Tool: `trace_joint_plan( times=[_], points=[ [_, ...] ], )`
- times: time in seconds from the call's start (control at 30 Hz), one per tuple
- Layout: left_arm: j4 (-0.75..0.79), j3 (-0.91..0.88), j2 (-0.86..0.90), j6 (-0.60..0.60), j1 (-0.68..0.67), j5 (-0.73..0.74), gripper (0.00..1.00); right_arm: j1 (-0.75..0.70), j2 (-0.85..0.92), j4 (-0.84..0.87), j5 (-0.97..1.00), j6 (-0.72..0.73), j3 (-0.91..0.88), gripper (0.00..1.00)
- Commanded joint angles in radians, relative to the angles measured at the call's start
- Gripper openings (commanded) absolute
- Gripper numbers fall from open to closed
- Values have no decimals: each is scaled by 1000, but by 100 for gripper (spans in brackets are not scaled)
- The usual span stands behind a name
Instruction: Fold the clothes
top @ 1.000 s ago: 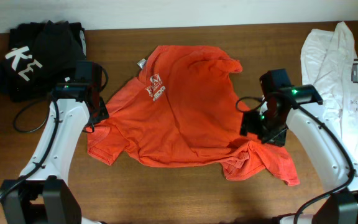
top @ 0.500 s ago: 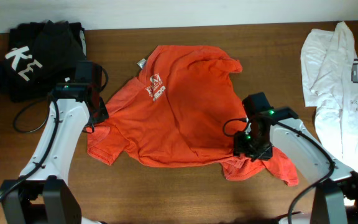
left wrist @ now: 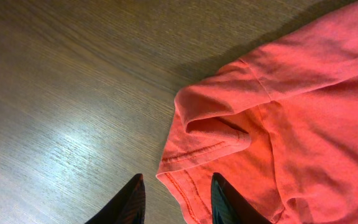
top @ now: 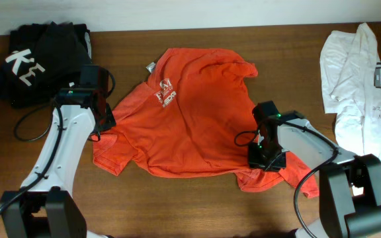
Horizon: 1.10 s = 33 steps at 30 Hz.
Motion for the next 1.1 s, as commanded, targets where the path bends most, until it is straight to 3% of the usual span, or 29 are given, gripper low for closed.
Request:
trace_joint_plan(
  times=[0.0, 0.17, 0.3, 0.43, 0.67, 0.77, 0.87, 0.93, 0.97, 1.07],
  points=[
    [-2, 13, -23, -2, 5, -7, 34, -3, 1, -26, 24, -3, 35, 37],
    [-2, 13, -23, -1, 5, -7, 34, -3, 1, -33, 24, -3, 39, 28],
    [-3, 13, -23, -2, 5, -7, 34, -3, 1, -49, 24, -2, 55, 4],
    [-2, 13, -23, -1, 5, -8, 35, -3, -11, -88, 24, -2, 87, 4],
    [-2, 13, -23, -1, 5, -7, 36, -3, -98, -317, 127, -2, 329, 4],
    [-2, 13, -23, -1, 5, -7, 46, -3, -109, -329, 130, -3, 385, 4],
    [-14, 9, -22, 2, 5, 2, 47, -11, -109, -319, 193, -2, 403, 4],
    [-13, 3, -12, 90, 5, 129, 48, -48, -109, -307, 201, -1, 405, 4],
    [-13, 0, 0, 135, 5, 198, 53, -76, -109, -303, 201, -2, 405, 4],
    [-13, -1, 80, 161, 5, 231, 59, -206, -109, -300, 184, -2, 405, 4]
  ],
)
